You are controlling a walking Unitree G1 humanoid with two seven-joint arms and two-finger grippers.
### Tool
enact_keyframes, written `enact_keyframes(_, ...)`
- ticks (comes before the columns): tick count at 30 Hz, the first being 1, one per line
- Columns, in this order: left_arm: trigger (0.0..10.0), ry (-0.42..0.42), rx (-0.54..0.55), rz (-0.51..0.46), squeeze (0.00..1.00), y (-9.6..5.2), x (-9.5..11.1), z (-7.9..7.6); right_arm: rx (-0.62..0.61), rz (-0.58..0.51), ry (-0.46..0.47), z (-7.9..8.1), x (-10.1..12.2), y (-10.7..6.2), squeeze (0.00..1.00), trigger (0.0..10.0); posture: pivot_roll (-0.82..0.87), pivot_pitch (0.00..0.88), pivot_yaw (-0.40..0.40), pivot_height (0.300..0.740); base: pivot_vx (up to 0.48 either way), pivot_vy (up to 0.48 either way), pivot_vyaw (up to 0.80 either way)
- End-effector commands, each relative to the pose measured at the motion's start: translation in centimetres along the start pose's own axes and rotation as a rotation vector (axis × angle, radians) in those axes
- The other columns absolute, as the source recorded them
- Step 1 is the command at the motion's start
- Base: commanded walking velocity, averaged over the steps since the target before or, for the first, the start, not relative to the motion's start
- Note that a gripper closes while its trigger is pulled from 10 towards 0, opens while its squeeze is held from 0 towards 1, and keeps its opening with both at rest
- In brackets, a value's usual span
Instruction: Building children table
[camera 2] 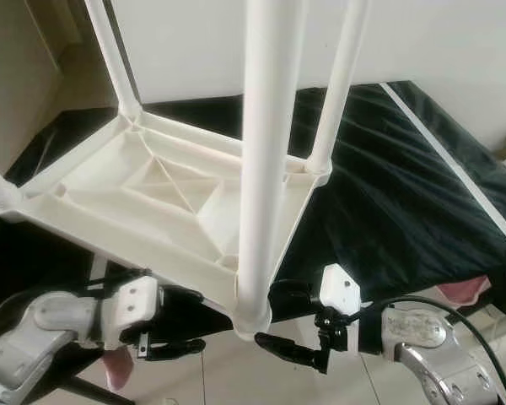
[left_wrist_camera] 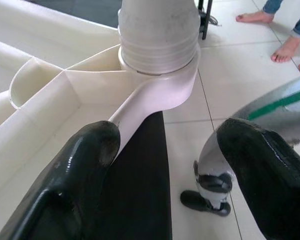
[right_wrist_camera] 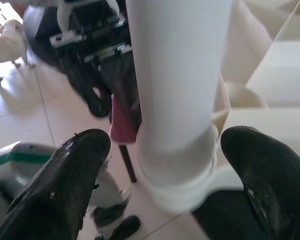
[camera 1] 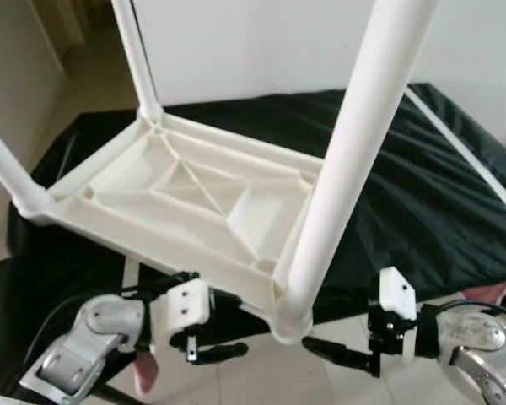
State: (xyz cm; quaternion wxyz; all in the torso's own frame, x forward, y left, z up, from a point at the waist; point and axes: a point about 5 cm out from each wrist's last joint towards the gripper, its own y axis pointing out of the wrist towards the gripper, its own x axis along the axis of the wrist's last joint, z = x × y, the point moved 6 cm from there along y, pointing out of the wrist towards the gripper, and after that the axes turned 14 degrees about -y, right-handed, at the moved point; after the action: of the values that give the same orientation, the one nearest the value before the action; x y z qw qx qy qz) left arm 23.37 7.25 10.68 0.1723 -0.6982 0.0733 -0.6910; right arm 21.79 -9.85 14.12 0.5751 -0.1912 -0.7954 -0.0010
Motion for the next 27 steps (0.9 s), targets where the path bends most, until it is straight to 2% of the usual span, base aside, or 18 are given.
enact_keyframes(1,10.0,0.014,0.045,-0.012,0.00,0.2,0.3,0.6,-0.012,-0.016,-0.026,-0.4,-0.1,0.9,0.00,10.0,-0.01,0.074,0.006,0.740,0.000,0.000,0.00)
enact_keyframes(2,10.0,0.014,0.045,-0.012,0.00,0.2,0.3,0.6,-0.012,-0.016,-0.026,-0.4,-0.1,0.9,0.00,10.0,-0.01,0.074,0.006,0.740,0.000,0.000,0.00)
enact_keyframes(4,10.0,0.007,0.039,-0.033,0.00,0.3,0.7,0.3,-0.069,-0.049,-0.063,-1.5,0.2,2.2,0.00,10.0,-0.01,0.074,0.002,0.740,0.000,0.000,0.00)
enact_keyframes(8,10.0,-0.005,0.035,-0.050,0.00,0.1,1.1,0.0,-0.142,-0.067,-0.083,-2.4,0.2,3.0,0.00,10.0,0.00,0.075,-0.003,0.740,0.000,0.000,0.00)
enact_keyframes(10,10.0,-0.002,0.031,-0.038,0.00,0.0,0.9,-0.3,-0.174,-0.067,-0.076,-2.7,-0.3,3.7,0.00,10.0,0.02,0.077,-0.009,0.740,0.000,0.000,0.00)
enact_keyframes(13,10.0,-0.002,0.031,-0.038,0.00,0.0,0.9,-0.3,-0.174,-0.067,-0.076,-2.7,-0.3,3.7,0.00,10.0,0.02,0.077,-0.009,0.740,0.000,0.000,0.00)
enact_keyframes(15,10.0,-0.008,0.025,-0.033,0.00,-0.1,0.7,-0.7,-0.206,-0.077,-0.042,-2.9,-0.8,4.3,0.00,10.0,0.02,0.080,-0.009,0.740,0.000,0.000,0.00)
enact_keyframes(20,10.0,-0.034,0.016,-0.030,0.00,-0.7,0.7,-1.1,-0.250,-0.062,-0.034,-3.7,-1.7,3.4,0.00,10.0,0.03,0.086,-0.013,0.740,0.000,0.000,0.00)
enact_keyframes(23,10.0,-0.023,0.058,-0.023,0.00,-1.3,0.6,-0.4,-0.289,-0.035,-0.026,-4.6,-2.4,2.4,0.00,10.0,0.03,0.088,-0.014,0.740,0.000,0.000,0.00)
enact_keyframes(24,10.0,-0.020,0.104,-0.035,0.00,-1.7,0.9,0.4,-0.323,-0.008,-0.024,-5.2,-3.1,1.6,0.00,10.0,0.02,0.088,-0.010,0.740,0.000,0.000,0.00)
enact_keyframes(25,10.0,-0.020,0.104,-0.035,0.00,-1.7,0.9,0.4,-0.323,-0.008,-0.024,-5.2,-3.1,1.6,0.00,10.0,0.02,0.088,-0.010,0.740,0.000,0.000,0.00)
enact_keyframes(27,10.0,-0.049,0.143,-0.115,0.00,-1.9,2.3,1.0,-0.381,0.019,-0.029,-6.4,-3.7,0.6,0.00,10.0,0.02,0.090,-0.009,0.740,0.000,0.000,0.00)
